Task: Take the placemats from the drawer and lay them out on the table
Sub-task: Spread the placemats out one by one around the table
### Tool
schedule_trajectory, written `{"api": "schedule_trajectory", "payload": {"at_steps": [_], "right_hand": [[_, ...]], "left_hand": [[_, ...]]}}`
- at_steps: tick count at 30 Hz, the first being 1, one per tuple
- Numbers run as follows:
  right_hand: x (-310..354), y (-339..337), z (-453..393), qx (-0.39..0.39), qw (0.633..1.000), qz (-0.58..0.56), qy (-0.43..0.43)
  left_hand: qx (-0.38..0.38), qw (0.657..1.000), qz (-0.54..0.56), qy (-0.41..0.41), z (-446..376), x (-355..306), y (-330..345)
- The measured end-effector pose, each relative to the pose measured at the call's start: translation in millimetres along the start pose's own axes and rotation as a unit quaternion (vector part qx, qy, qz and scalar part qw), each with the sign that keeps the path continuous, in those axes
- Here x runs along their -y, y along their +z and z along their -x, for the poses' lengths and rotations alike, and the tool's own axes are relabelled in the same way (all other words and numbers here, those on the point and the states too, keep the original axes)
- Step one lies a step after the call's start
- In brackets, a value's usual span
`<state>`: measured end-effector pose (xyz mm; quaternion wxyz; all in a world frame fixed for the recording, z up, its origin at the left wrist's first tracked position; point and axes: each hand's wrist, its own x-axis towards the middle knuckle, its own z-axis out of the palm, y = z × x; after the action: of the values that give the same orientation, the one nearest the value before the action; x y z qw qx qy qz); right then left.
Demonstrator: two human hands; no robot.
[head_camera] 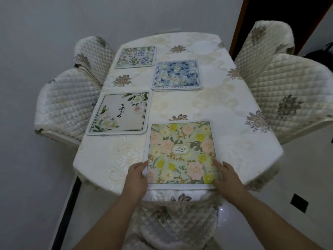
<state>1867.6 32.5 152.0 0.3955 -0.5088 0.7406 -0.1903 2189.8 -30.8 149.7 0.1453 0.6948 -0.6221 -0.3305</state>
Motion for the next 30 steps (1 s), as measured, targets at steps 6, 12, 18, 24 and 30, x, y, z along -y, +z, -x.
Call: {"api": "schedule_trajectory", "payload": {"at_steps": [6,12,18,24,30], "right_hand": [[-4,1,4,0.002,1.0,0.013,0.014],[13,20,10,-0.097,0.969,0.224,-0.049],[13,67,0,-0.027,0.942,0.297,-0.151],[-22,35,7,-0.052,0.962,0.261,-0.062],[27,18,-62,-0.077,0.969,0.21,-0.108]], "left_hand": [[-0.004,0.999,-0.042,0.013,0,4,2],[-0.005,0.967,-0.195,0.162,9,-9,14],[0.048,0.936,-0.286,0.2,9,-21,57],[0.024,0.954,-0.28,0.103,-1,9,38],[0.054,0.948,-0.272,0.155,-60,-41,36]]}}
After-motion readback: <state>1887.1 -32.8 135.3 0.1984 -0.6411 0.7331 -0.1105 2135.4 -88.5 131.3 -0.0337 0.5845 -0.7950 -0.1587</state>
